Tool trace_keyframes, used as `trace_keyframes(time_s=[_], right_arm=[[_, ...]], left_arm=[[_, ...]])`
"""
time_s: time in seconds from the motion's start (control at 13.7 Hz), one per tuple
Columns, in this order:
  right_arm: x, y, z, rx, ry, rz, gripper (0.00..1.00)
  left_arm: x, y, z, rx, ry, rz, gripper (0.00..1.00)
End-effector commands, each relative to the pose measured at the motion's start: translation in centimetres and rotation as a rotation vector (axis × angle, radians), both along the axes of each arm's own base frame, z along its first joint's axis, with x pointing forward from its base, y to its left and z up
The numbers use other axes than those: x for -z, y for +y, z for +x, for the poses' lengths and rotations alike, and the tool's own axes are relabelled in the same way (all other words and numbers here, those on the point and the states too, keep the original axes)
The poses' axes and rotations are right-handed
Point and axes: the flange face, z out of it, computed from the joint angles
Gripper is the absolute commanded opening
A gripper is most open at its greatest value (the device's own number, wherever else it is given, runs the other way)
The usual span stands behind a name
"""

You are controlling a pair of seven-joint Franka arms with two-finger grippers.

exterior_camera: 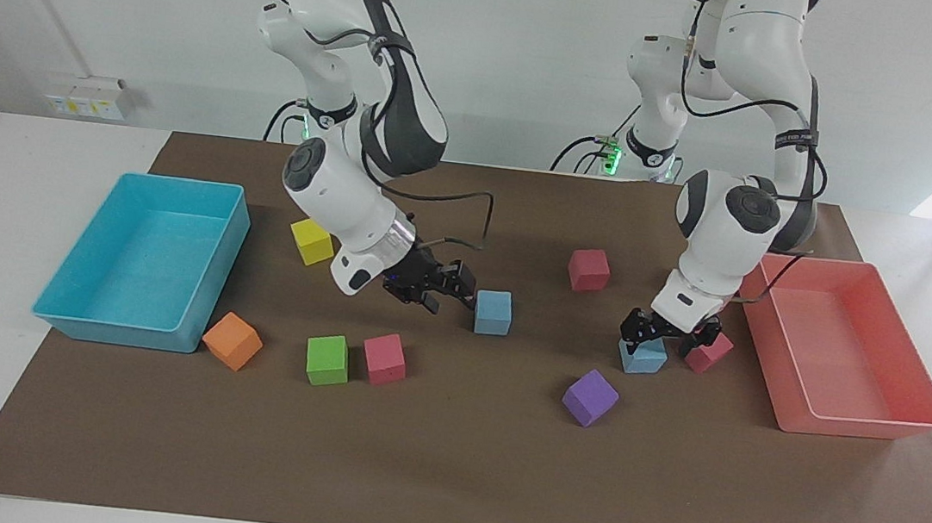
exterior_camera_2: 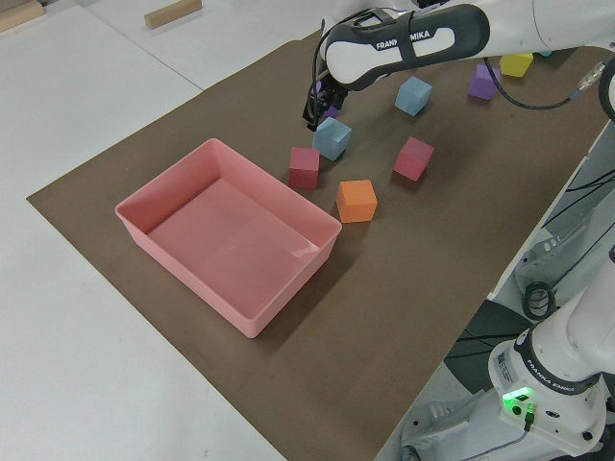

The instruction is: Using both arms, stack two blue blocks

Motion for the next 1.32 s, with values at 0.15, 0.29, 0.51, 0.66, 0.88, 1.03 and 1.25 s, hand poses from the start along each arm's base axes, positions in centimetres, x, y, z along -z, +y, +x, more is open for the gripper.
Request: trace_keyframes(time_s=[0.15,0.29,0.51,0.66,0.88,1.03,1.25], right_arm=[[5.6,-1.6,-1.9,-0.050,-0.013,0.108,0.00],[7.2,-1.8,-2.9,-0.044,-0.025,0.191,0.00],[7.4,-2.1,-3.0,-0.022,-0.031,0.232,0.00],[9.8,-2.3,-4.2,-0.087,-0.090,0.264,0.00],[10.8,-2.5,-4.3,-0.070,-0.135,0.281,0.00],[10.9,-2.3,-4.4,-0.070,-0.136,0.279,0.00],[10.8,-2.3,-4.3,-0.067,-0.136,0.278,0.00]], left_arm=[[3.1,-0.4,-1.1,-0.005,0.013,0.008,1.00],[3.4,-0.4,-1.6,-0.002,0.025,0.011,1.00],[3.7,-0.2,-2.1,-0.003,0.037,0.013,0.66],[3.8,-0.2,-2.1,-0.003,0.042,0.014,0.17],[3.5,-0.2,-1.9,-0.003,0.039,0.014,0.00],[2.9,-1.1,-2.0,0.012,0.029,0.013,0.00],[-1.6,-1.2,-1.7,0.007,0.033,0.011,0.00]])
